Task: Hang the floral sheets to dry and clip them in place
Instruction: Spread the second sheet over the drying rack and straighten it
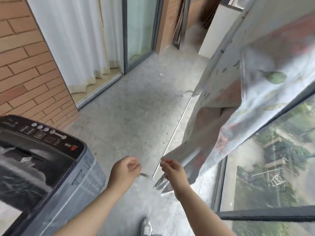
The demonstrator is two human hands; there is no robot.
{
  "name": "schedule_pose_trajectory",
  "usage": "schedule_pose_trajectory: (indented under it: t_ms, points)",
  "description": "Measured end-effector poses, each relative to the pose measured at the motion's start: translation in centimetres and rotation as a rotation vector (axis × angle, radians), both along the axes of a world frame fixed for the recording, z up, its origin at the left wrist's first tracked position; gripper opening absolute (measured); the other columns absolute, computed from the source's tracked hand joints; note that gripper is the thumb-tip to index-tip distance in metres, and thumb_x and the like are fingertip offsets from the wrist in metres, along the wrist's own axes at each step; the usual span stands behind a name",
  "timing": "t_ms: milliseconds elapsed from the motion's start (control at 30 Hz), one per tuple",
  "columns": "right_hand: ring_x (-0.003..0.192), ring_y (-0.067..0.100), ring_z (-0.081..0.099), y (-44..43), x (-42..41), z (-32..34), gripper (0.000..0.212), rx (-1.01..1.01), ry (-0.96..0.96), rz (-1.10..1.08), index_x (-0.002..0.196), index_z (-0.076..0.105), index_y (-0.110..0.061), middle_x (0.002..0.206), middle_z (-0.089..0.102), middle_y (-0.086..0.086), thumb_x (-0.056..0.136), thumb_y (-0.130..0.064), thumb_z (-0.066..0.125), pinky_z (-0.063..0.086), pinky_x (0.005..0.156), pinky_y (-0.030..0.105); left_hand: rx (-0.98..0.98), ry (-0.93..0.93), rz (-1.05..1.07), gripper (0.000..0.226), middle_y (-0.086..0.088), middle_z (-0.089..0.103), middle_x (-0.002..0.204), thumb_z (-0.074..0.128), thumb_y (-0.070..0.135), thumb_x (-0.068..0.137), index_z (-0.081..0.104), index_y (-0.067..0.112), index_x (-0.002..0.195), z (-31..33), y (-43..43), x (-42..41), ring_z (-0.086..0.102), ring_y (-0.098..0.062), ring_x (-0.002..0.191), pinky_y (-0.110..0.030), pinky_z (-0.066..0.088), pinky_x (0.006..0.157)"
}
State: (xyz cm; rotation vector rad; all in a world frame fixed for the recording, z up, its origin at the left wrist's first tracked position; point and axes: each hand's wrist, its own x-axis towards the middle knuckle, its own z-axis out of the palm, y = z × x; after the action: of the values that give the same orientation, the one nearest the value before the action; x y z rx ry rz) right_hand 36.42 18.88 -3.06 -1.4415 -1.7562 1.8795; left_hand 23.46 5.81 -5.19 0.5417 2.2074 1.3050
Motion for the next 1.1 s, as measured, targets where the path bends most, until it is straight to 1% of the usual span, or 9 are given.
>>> schedule_pose_trajectory:
  t_ms: [100, 233, 333, 433, 533, 767, 900, 1000, 1100]
  points:
    - [0.074, 0.009, 0.055, 1.8, -4.0, -0.3, 0.018, 0.024, 0.014, -0.025, 0.098, 0.068, -0.018, 0.081, 0.063, -0.004, 0.084, -0.028, 0.068, 0.044, 0.074, 0.025, 0.003, 0.011, 0.014, 0.013, 0.007, 0.071, 0.084, 0.071, 0.011, 0.079, 0.067, 0.023, 0.085, 0.2, 1.3, -3.6, 0.066, -0.005, 0.081, -0.02, 0.051, 0.077]
    - [0.092, 0.015, 0.062, 5.7, -10.0, -0.9, 0.014, 0.044, 0.04, -0.063, 0.102, 0.067, -0.02, 0.093, 0.067, -0.001, 0.088, -0.023, 0.066, 0.049, 0.09, 0.035, 0.04, 0.034, 0.009, 0.014, 0.006, 0.072, 0.083, 0.067, 0.029, 0.071, 0.068, 0.023, 0.083, 0.7, 5.4, -9.7, 0.067, -0.006, 0.078, -0.025, 0.052, 0.076]
    - [0.094, 0.017, 0.063, 9.9, -14.3, -0.3, 0.016, 0.038, 0.05, -0.076, 0.105, 0.066, -0.022, 0.1, 0.068, 0.002, 0.089, -0.024, 0.064, 0.05, 0.085, 0.033, 0.059, 0.042, -0.021, 0.009, 0.005, 0.069, 0.085, 0.071, 0.016, 0.081, 0.068, 0.019, 0.089, 1.6, 10.0, -14.6, 0.063, 0.001, 0.076, -0.012, 0.046, 0.07]
    - [0.097, 0.017, 0.063, 14.1, -18.2, 0.8, 0.012, 0.015, 0.111, -0.133, 0.103, 0.065, -0.023, 0.103, 0.067, 0.002, 0.091, -0.023, 0.064, 0.048, 0.077, 0.028, 0.062, 0.068, -0.059, 0.01, 0.01, 0.067, 0.086, 0.068, 0.017, 0.086, 0.068, 0.019, 0.096, 2.6, 14.2, -18.5, 0.061, 0.005, 0.078, -0.002, 0.041, 0.064]
    - [0.099, 0.018, 0.063, 17.5, -21.1, 2.1, 0.015, 0.023, 0.146, -0.208, 0.105, 0.065, -0.019, 0.102, 0.066, 0.002, 0.09, -0.022, 0.064, 0.048, 0.077, 0.027, 0.071, 0.095, -0.106, 0.01, 0.009, 0.067, 0.087, 0.067, 0.017, 0.086, 0.068, 0.018, 0.096, 3.4, 17.9, -21.9, 0.063, 0.0, 0.079, -0.003, 0.042, 0.067]
    - [0.095, 0.018, 0.062, 25.3, -25.5, 3.4, 0.017, 0.049, 0.171, -0.397, 0.107, 0.065, -0.015, 0.102, 0.066, 0.004, 0.09, -0.02, 0.064, 0.049, 0.081, 0.031, 0.076, 0.181, -0.313, 0.015, 0.018, 0.062, 0.087, 0.064, 0.024, 0.088, 0.067, 0.02, 0.102, 4.9, 28.5, -28.5, 0.058, 0.006, 0.081, -0.002, 0.038, 0.064]
    - [0.097, 0.019, 0.063, 29.9, -28.5, 3.8, 0.016, 0.08, 0.158, -0.498, 0.105, 0.064, -0.016, 0.104, 0.066, 0.005, 0.09, -0.021, 0.065, 0.05, 0.09, 0.036, 0.089, 0.2, -0.445, 0.018, 0.018, 0.062, 0.088, 0.063, 0.026, 0.089, 0.067, 0.02, 0.105, 4.8, 35.1, -33.2, 0.058, 0.006, 0.081, -0.002, 0.038, 0.064]
    - [0.1, 0.02, 0.063, 33.1, -31.8, 3.8, 0.011, 0.093, 0.134, -0.575, 0.102, 0.064, -0.018, 0.105, 0.067, 0.005, 0.091, -0.02, 0.065, 0.05, 0.09, 0.036, 0.116, 0.194, -0.504, 0.011, 0.021, 0.061, 0.084, 0.065, 0.023, 0.088, 0.066, 0.023, 0.098, 5.2, 39.6, -37.5, 0.057, 0.008, 0.077, 0.0, 0.038, 0.061]
    - [0.099, 0.021, 0.063, 35.7, -35.6, 4.0, 0.013, 0.073, 0.12, -0.649, 0.103, 0.065, -0.016, 0.105, 0.067, 0.007, 0.091, -0.02, 0.064, 0.05, 0.088, 0.036, 0.126, 0.154, -0.552, 0.009, 0.018, 0.064, 0.081, 0.067, 0.022, 0.085, 0.064, 0.03, 0.089, 5.5, 43.1, -42.1, 0.06, 0.008, 0.075, -0.008, 0.041, 0.064]
